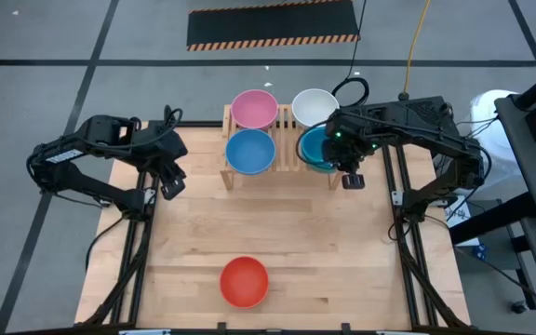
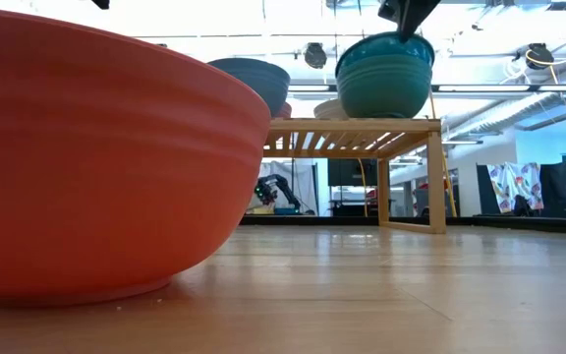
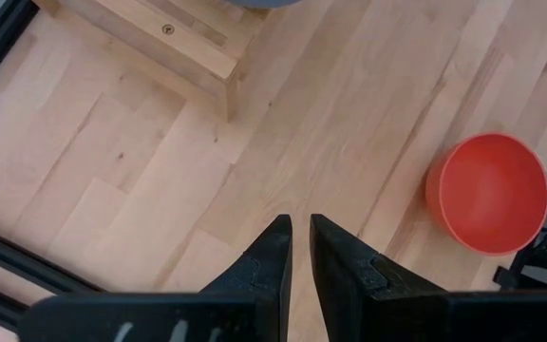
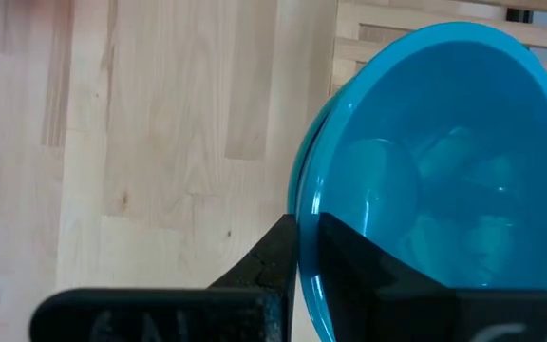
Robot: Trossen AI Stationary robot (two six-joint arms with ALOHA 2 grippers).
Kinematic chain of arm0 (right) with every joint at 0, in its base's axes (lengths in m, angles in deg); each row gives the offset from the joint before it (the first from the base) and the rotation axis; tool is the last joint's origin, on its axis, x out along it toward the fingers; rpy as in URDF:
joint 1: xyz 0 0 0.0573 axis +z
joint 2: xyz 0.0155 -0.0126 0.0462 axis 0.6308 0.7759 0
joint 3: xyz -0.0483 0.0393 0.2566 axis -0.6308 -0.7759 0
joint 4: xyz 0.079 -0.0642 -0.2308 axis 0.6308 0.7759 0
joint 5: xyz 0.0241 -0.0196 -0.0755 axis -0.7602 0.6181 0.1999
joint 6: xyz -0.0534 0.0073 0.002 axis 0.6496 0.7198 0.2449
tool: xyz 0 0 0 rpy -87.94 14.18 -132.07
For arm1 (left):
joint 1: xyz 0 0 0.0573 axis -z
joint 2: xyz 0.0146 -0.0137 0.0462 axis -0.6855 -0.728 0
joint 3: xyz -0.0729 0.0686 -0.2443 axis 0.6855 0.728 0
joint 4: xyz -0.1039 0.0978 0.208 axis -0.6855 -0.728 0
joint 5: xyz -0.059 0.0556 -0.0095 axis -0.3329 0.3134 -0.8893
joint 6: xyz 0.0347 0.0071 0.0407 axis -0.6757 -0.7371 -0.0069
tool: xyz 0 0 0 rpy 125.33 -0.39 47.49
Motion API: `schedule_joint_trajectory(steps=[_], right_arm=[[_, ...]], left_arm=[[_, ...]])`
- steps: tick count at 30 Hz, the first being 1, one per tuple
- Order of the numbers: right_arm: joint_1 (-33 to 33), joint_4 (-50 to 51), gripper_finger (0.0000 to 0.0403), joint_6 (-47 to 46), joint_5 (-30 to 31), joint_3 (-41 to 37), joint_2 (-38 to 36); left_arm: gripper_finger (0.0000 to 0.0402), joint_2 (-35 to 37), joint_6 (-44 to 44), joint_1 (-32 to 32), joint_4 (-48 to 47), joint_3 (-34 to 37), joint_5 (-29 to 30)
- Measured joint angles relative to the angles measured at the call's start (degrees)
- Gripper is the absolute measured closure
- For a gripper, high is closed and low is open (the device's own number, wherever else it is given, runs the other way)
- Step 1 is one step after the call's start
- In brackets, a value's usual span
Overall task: Place and stack bowls onto a shelf
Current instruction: Stack the blue bowl on top of the green bowl on the shelf
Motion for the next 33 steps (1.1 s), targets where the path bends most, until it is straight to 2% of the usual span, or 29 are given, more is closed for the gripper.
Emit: schedule_joint_trajectory(steps=[33], right_arm=[[0.7, -2.4, 0.0367, -1.6, -0.1, 0.0, -0.7]], left_arm=[[0.0355, 0.0, 0.0, 0.0, 0.0, 0.0, -1.5]])
